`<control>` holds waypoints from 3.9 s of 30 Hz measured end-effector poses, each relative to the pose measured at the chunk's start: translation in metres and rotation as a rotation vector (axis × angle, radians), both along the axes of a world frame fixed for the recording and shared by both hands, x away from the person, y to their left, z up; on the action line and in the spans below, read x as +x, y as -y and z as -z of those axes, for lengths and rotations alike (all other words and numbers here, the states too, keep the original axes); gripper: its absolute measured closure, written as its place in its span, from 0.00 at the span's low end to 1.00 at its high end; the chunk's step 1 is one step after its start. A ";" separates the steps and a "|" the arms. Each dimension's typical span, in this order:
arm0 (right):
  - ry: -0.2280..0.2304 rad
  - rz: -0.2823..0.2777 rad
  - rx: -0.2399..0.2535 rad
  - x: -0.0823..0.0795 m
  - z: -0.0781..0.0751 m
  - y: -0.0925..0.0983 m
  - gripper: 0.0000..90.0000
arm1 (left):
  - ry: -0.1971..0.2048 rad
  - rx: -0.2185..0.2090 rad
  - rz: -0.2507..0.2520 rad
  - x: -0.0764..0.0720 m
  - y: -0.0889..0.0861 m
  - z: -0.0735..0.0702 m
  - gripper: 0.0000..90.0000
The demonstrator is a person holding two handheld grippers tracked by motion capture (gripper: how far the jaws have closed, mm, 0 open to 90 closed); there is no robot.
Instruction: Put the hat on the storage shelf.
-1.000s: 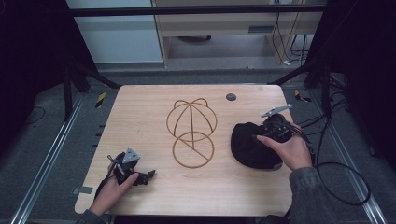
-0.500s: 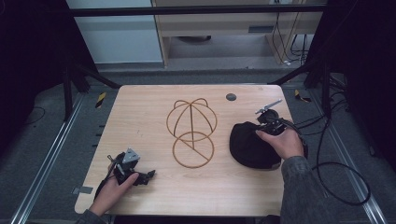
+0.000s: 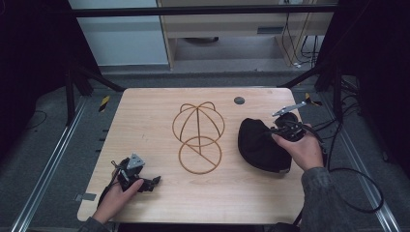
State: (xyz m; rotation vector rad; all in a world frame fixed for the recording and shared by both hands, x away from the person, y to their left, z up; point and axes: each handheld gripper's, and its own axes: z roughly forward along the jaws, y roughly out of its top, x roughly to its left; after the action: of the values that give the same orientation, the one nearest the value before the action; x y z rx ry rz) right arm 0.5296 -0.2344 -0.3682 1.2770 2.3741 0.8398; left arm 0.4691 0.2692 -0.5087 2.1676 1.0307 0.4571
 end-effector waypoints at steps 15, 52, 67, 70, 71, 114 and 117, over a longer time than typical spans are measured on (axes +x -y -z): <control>0.117 -0.037 0.091 -0.037 -0.046 0.010 0.87 | 0.000 -0.002 0.001 0.000 0.000 0.000 0.00; 0.276 -0.066 0.182 -0.069 -0.126 0.009 0.87 | -0.001 0.000 0.001 0.000 0.000 0.000 0.00; 0.357 -0.098 0.205 -0.070 -0.161 -0.013 0.87 | 0.000 -0.005 -0.002 0.000 0.000 0.000 0.00; 0.364 -0.114 0.206 -0.068 -0.167 -0.020 0.87 | 0.000 -0.005 -0.002 0.000 0.000 0.000 0.00; 0.363 -0.116 0.205 -0.067 -0.169 -0.022 0.87 | 0.000 -0.005 -0.002 0.000 0.000 0.000 0.00; 0.306 -0.285 0.120 -0.016 -0.197 -0.143 0.87 | -0.001 -0.003 -0.002 0.000 0.000 0.000 0.00; 0.297 -0.291 0.116 -0.012 -0.195 -0.149 0.87 | -0.001 -0.002 -0.002 0.000 0.000 0.000 0.00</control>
State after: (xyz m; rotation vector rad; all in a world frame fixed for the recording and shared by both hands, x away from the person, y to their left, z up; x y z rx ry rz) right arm 0.5173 -0.0857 -0.1737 0.7857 2.3237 1.1769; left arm 0.4687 0.2690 -0.5087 2.1652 1.0335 0.4553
